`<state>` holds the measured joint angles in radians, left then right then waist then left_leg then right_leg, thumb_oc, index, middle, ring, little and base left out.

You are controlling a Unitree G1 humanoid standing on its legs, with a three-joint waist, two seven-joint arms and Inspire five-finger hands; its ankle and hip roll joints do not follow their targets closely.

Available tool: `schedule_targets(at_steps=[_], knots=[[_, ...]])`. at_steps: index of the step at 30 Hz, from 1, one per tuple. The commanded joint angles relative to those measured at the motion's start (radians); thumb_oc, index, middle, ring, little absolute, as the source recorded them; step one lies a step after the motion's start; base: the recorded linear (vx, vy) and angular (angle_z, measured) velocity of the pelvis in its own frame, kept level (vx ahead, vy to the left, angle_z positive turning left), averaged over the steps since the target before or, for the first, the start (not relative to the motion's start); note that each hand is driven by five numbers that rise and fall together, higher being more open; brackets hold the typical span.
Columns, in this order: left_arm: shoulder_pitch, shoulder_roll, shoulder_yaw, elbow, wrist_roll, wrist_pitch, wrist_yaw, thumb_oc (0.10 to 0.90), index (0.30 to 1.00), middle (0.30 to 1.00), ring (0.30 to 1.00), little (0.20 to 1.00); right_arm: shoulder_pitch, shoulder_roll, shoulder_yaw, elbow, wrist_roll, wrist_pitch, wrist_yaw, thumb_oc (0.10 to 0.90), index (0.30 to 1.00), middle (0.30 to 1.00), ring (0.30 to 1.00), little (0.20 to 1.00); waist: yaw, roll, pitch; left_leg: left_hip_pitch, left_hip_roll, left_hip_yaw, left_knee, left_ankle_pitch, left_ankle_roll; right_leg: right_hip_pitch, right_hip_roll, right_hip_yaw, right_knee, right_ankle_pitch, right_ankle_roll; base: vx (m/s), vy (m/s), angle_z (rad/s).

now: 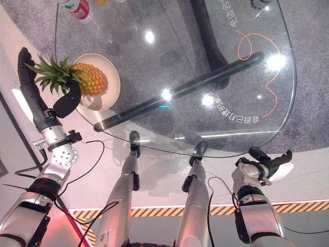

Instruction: Pick up the fruit to the plate

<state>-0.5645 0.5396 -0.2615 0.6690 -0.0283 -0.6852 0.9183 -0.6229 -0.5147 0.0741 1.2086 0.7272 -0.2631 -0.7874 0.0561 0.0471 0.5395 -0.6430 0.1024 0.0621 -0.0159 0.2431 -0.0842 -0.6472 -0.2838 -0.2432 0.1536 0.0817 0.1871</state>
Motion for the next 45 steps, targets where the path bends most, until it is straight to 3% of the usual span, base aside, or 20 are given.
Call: schedule_targets(at_steps=[1, 17, 32, 39, 45], knots=[[-0.038, 0.013, 0.039, -0.068, -0.007, -0.091, 0.005, 0.800, 0.900, 0.900, 0.900, 0.900, 0.068, -0.084, -0.053, 0.028, 0.003, -0.048, -0.037, 0.800, 0.900, 0.900, 0.900, 0.900, 0.017, -0.003, -0.020, 0.024, 0.047, -0.032, 0.084, -0.127, -0.038, -0.024, -0.023, 0.011, 0.027, 0.054, 0.032, 0.00, 0.000, 0.00], [-0.020, 0.011, 0.022, -0.103, -0.013, -0.110, -0.022, 0.800, 0.900, 0.900, 0.900, 0.900, 0.074, -0.089, -0.066, 0.036, 0.001, -0.048, -0.028, 0.800, 0.900, 0.900, 0.900, 0.900, 0.020, 0.005, -0.020, 0.044, 0.046, -0.033, 0.081, -0.129, -0.037, -0.010, -0.028, 0.011, 0.031, 0.053, 0.035, 0.00, 0.000, 0.00], [0.024, 0.000, 0.028, -0.109, -0.058, -0.078, -0.072, 0.800, 0.900, 0.900, 0.900, 0.900, 0.079, -0.092, -0.079, 0.042, 0.000, -0.047, -0.023, 0.800, 0.900, 0.900, 0.900, 0.900, 0.028, 0.016, -0.020, 0.089, 0.043, -0.031, 0.065, -0.127, -0.036, 0.025, -0.037, 0.004, 0.029, 0.052, 0.039, 0.00, 0.000, 0.00], [0.067, -0.013, 0.021, -0.062, -0.100, -0.012, -0.120, 0.800, 0.900, 0.900, 0.900, 0.900, 0.111, -0.081, -0.093, 0.046, -0.008, -0.036, -0.021, 0.800, 0.900, 0.900, 0.900, 0.900, 0.027, 0.020, -0.020, 0.154, 0.041, -0.025, 0.060, -0.136, -0.036, 0.084, -0.037, 0.006, 0.028, 0.042, 0.038, -0.03, -0.002, 0.03], [0.129, -0.047, 0.027, 0.044, -0.162, 0.097, -0.153, 0.800, 0.900, 0.900, 0.900, 0.900, 0.170, -0.047, -0.097, 0.063, -0.004, -0.043, 0.034, 0.800, 0.900, 0.900, 0.900, 0.900, 0.024, 0.010, -0.020, 0.260, 0.039, -0.019, 0.032, -0.135, -0.037, 0.193, -0.039, 0.011, -0.004, 0.047, 0.043, 0.00, -0.027, 0.06]])
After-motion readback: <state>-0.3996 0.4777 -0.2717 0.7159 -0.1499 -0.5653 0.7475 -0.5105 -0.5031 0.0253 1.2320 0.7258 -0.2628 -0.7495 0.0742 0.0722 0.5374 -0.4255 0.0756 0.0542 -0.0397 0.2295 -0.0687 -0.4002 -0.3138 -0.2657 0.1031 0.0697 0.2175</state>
